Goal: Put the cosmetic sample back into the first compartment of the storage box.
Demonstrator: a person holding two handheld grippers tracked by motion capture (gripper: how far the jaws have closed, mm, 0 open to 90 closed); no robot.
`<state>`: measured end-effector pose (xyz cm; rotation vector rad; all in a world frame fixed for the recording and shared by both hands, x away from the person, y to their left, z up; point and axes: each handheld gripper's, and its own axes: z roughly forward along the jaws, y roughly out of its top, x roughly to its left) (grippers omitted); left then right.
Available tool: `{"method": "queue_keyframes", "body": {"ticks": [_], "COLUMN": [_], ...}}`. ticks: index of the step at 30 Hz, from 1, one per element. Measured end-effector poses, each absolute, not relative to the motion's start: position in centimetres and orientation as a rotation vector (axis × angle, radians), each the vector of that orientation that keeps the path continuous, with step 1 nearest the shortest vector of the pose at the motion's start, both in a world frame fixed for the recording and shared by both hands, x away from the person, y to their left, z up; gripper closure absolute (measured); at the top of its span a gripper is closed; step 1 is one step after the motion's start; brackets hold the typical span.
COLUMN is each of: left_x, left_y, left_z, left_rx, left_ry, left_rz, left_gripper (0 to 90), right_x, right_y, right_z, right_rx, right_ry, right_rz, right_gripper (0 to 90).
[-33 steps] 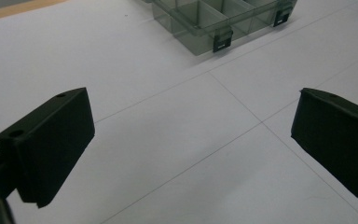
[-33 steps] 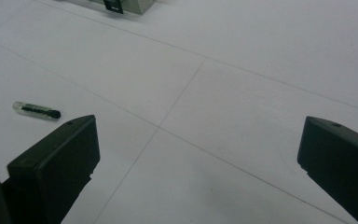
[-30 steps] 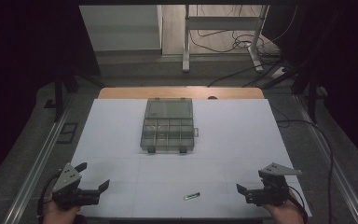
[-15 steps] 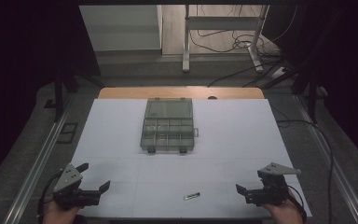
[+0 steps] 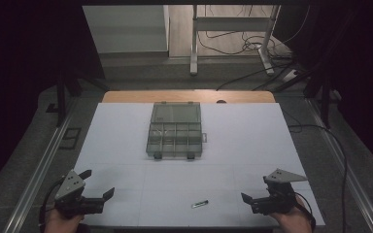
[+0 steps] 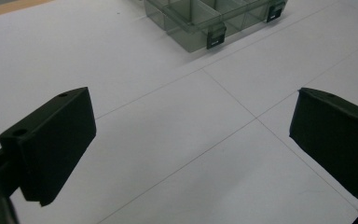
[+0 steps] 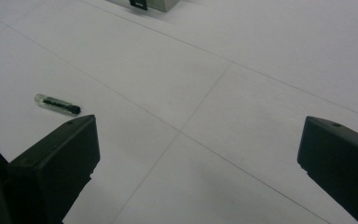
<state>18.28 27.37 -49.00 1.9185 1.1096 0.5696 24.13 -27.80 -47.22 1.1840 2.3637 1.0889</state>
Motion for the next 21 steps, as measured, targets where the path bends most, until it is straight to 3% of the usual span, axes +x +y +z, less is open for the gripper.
{"method": "queue_keyframes", "body": {"ticks": [21], "left_x": [18.3], "left_y": [27.3], "left_z": [-49.0], "left_rx": [1.923], "left_ry": [1.111], "left_rz": [0.566], "left_gripper": [1.0], "right_x": [24.2], "right_y": [-25.3], "right_z": [-47.6], "right_rx": [1.101], "right_ry": [2.432], "right_rz": [1.114], "right_gripper": [0.0]}}
